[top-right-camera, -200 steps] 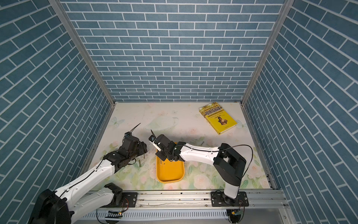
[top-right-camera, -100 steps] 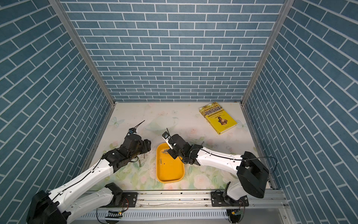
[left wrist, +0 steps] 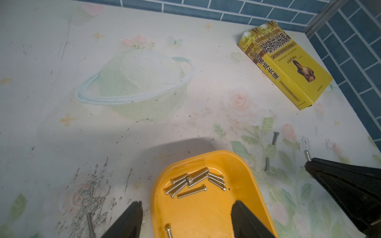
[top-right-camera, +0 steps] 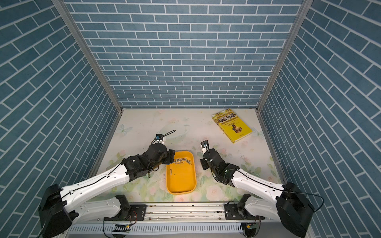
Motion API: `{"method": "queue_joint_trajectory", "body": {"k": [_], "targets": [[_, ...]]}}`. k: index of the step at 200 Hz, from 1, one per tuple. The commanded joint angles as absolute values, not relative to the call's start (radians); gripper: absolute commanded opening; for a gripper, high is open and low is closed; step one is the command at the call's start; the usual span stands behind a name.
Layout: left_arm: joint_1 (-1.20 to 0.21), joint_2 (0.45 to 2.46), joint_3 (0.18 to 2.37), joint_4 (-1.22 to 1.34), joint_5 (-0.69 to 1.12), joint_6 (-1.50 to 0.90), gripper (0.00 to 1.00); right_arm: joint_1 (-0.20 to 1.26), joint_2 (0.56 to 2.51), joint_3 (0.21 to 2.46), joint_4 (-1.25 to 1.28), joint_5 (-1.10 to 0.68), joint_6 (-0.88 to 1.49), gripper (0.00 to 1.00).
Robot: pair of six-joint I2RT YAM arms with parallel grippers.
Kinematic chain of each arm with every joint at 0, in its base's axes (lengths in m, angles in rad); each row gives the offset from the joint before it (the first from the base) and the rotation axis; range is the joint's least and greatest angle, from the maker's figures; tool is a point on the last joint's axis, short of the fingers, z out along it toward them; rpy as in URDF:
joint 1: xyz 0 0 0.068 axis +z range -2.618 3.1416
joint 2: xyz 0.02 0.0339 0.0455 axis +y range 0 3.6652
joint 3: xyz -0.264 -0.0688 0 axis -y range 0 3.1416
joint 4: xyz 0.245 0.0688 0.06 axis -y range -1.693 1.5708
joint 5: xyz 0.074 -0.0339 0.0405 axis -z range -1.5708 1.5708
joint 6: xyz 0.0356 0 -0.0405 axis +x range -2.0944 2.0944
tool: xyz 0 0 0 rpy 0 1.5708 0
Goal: Take out the screws from the storage box
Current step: Place the screw at the center of the board.
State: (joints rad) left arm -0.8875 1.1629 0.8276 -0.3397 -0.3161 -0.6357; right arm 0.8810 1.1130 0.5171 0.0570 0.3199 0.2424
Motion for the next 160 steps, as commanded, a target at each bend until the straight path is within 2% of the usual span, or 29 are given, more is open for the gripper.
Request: {"method": "queue_joint_trajectory", "body": {"k": [1,53,160], "targets": [[-0.917,1.204,0.873,-0.352,-0.351,-0.595,0.72,0.870,1.087,0.468,0.109,0.373,0.324,0.00],[-0.957,1.317,0.946,-0.353,-0.353,-0.571,0.72,0.840,1.104,0.430,0.117,0.436,0.403,0.00],[-0.984,1.409,0.975,-0.377,-0.321,-0.586,0.70,0.754,1.259,0.404,0.239,0.326,0.492,0.00]]}}
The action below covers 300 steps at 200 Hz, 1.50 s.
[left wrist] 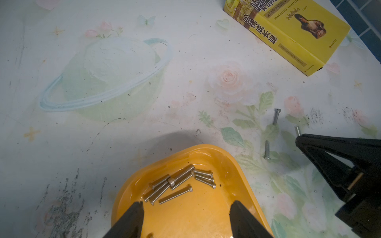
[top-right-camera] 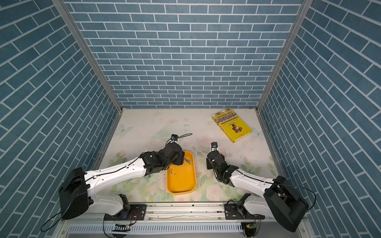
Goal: Take out the screws from the storage box
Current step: Place the screw at the center of the board.
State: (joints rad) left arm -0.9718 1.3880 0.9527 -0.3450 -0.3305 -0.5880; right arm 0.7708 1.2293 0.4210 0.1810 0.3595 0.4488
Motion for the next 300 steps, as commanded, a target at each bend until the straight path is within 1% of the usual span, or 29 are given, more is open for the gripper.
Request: {"method": "queue_joint_trajectory", "body": {"k": [1,85,115,196,209,260,276,300], "targets": [[-0.985,1.410,0.976,-0.378,-0.321,-0.587,0.70,0.754,1.261,0.403,0.239,0.325,0.492,0.00],[-1.040,1.575,1.026,-0.480,-0.257,-0.554,0.69,0.690,1.398,0.421,0.294,0.246,0.493,0.00],[-1.039,1.627,1.044,-0.482,-0.282,-0.555,0.68,0.686,1.412,0.425,0.297,0.238,0.489,0.00],[-1.017,1.762,1.101,-0.470,-0.269,-0.497,0.64,0.670,1.417,0.427,0.286,0.226,0.462,0.00],[-1.008,1.782,1.104,-0.469,-0.261,-0.489,0.63,0.669,1.420,0.428,0.290,0.217,0.458,0.01],[-0.990,1.822,1.113,-0.459,-0.257,-0.471,0.61,0.665,1.433,0.434,0.293,0.201,0.446,0.04],[-0.984,1.826,1.115,-0.453,-0.245,-0.467,0.61,0.663,1.437,0.434,0.292,0.196,0.444,0.08],[-0.977,1.835,1.123,-0.455,-0.247,-0.459,0.61,0.660,1.443,0.439,0.293,0.192,0.439,0.17]]}}
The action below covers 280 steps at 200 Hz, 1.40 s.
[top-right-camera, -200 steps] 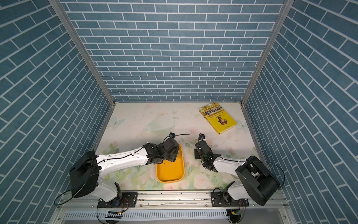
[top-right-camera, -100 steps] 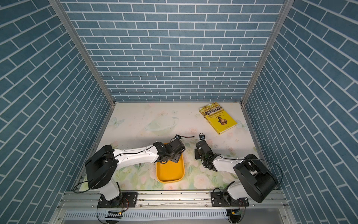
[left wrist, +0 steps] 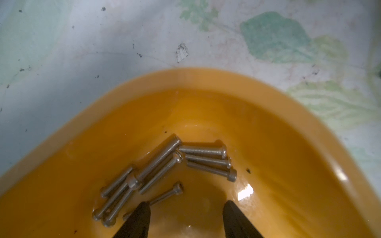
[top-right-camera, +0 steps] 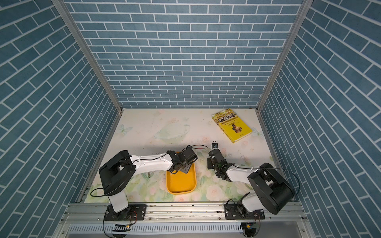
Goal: Take out the screws from the storage box
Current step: Place the screw at the center of the board, then pick up the screw from the storage box.
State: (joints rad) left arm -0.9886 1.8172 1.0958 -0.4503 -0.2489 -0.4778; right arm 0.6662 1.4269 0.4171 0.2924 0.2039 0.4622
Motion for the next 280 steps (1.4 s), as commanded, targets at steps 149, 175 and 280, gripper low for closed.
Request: {"method": "queue_joint_trajectory", "body": {"k": [149,175,280], "targets": [[-0.931,1.878,1.100,-0.480,-0.210,-0.448,0.46,0.652,1.505,0.468,0.301,0.161,0.423,0.17],[-0.931,1.848,1.081,-0.483,-0.208,-0.460,0.46,0.649,1.517,0.470,0.306,0.155,0.422,0.17],[-0.931,1.858,1.048,-0.471,-0.191,-0.463,0.46,0.649,1.530,0.477,0.302,0.135,0.417,0.16]]}}
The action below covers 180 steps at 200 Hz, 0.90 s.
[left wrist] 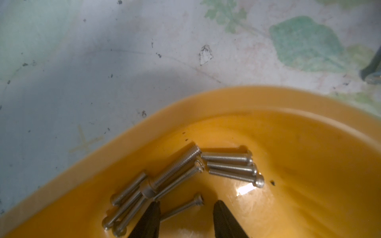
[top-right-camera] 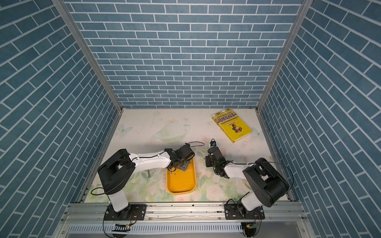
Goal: Take out the screws from the storage box
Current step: Pick up the screw from the storage box.
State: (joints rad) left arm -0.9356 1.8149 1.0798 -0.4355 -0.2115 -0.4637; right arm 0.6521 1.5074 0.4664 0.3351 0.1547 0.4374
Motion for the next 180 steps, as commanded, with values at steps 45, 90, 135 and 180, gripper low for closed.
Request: {"method": "queue_joint_trajectory", "body": {"k": [45,90,135,180], "targets": [[-0.931,1.882,1.051,-0.475,-0.153,-0.459,0.38,0.649,1.527,0.480,0.295,0.132,0.416,0.16],[-0.931,1.883,1.018,-0.497,-0.131,-0.471,0.32,0.649,1.530,0.481,0.295,0.133,0.414,0.15],[-0.930,1.926,0.990,-0.499,-0.124,-0.476,0.24,0.649,1.532,0.481,0.296,0.119,0.413,0.15],[-0.930,1.964,0.979,-0.490,-0.084,-0.471,0.08,0.649,1.506,0.470,0.293,0.127,0.412,0.15]]}}
